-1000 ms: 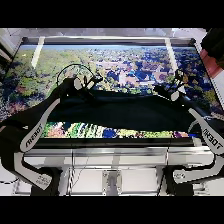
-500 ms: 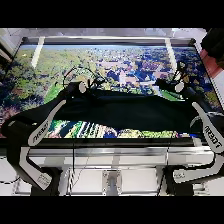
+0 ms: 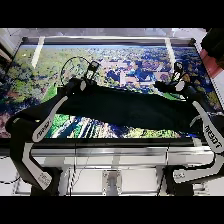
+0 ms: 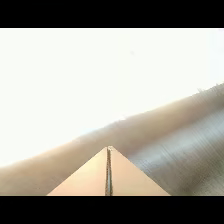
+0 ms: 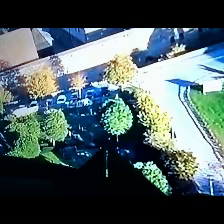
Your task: Fold the clothes and pants, and hang the long-sleeved shirts on hangers.
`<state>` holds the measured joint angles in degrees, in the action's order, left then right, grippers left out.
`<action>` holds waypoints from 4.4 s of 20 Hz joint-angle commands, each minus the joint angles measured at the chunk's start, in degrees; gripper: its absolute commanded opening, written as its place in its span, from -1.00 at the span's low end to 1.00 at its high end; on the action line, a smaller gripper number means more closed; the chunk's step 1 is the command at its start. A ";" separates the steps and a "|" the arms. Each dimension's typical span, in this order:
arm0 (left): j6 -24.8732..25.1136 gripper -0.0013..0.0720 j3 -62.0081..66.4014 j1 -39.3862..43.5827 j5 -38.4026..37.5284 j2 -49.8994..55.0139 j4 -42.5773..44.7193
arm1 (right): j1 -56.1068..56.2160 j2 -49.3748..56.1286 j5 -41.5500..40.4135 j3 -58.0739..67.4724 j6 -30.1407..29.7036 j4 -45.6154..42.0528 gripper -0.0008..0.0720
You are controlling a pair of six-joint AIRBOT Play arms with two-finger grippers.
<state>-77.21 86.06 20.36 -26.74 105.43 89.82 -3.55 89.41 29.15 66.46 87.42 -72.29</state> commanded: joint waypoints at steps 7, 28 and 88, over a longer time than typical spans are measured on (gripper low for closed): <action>-6.38 -0.94 10.16 -8.07 -20.92 0.83 7.89 | 0.13 -0.70 9.86 0.04 -10.54 -1.46 -0.97; 0.92 -0.05 10.12 -28.46 -35.60 2.99 -9.16 | 0.15 -0.79 17.97 0.00 -13.25 -1.01 -0.70; 13.35 -0.82 10.23 -36.22 -50.62 12.96 -41.88 | -9.62 -6.56 29.92 0.11 -13.40 -1.44 -0.84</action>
<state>-64.23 96.18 -15.05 -77.23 119.24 48.01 -13.13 82.89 58.72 66.52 74.00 -73.78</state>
